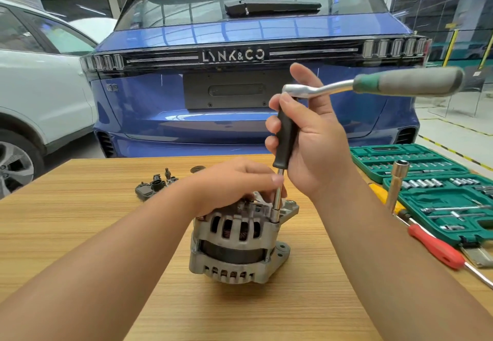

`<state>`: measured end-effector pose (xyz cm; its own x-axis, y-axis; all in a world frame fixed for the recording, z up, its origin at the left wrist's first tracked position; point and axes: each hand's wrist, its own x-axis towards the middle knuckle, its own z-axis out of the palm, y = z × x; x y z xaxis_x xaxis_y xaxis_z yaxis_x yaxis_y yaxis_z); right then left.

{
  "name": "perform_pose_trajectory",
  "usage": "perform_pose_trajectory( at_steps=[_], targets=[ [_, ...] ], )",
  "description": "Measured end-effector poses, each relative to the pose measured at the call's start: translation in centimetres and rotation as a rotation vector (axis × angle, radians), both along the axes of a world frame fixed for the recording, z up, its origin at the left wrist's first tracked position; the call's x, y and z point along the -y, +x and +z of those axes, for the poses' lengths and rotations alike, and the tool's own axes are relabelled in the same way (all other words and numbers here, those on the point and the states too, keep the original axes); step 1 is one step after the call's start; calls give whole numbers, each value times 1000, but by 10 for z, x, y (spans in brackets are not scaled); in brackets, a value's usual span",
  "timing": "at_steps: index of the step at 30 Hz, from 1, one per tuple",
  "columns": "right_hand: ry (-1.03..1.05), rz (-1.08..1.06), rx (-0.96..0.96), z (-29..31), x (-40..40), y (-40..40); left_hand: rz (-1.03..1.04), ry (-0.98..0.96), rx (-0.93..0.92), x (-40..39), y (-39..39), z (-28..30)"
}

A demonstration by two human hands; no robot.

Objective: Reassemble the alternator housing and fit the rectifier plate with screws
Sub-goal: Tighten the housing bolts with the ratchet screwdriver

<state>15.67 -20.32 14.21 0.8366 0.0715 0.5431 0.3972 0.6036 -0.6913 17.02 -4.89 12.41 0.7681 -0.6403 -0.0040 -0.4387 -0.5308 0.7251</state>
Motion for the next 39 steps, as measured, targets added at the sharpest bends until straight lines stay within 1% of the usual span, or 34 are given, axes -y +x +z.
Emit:
perform_pose_trajectory(
  at_steps=[3, 4, 6, 8, 12, 17, 19, 22, 23, 24, 26, 28, 29, 30, 33, 34, 36, 39],
  targets=[
    [55, 111, 25, -2, 3, 0, -54, -173, -162, -4, 2, 3],
    [78, 162, 23, -2, 4, 0, -70, -210, -203, -5, 3, 2],
    [103, 243, 17, -2, 6, 0, -75, -222, -219, -5, 5, 0],
    [97, 264, 17, -2, 7, 1, -54, -163, -169, -5, 4, 2],
    [70, 236, -2, -1, 5, 3, -13, -17, -79, -2, -1, 4],
    [64, 185, -66, -1, 4, 2, 47, 169, 86, 3, -4, -1],
    [41, 94, -129, 2, 4, 1, 30, 190, 109, 3, -3, -2],
    [-22, -145, -257, 6, 8, 2, -11, 221, 129, 5, -3, -4],
    [-32, -156, -292, 6, 10, 3, -18, 227, 138, 6, -3, -4],
    [-34, -111, -318, 6, 12, 3, -21, 226, 147, 6, -2, -5],
    [1, 59, -335, 5, 14, 3, -11, 218, 157, 5, 0, -7],
    [80, 181, -307, 5, 11, 3, 4, 221, 171, 4, 2, -9],
    [98, 189, -278, 4, 9, 3, 9, 225, 181, 4, 2, -10],
    [86, 153, -230, 3, 6, 3, 12, 227, 192, 4, 2, -10],
    [-24, -75, -56, 0, -1, 1, 1, 236, 202, 5, 1, -10],
    [-35, -108, -20, -1, -2, 1, -4, 237, 199, 5, 1, -10],
    [2, -63, 8, -2, -2, 0, -3, 235, 197, 5, 1, -9],
    [86, 110, 1, -4, 3, 0, 13, 242, 199, 5, -1, -9]
  ],
)
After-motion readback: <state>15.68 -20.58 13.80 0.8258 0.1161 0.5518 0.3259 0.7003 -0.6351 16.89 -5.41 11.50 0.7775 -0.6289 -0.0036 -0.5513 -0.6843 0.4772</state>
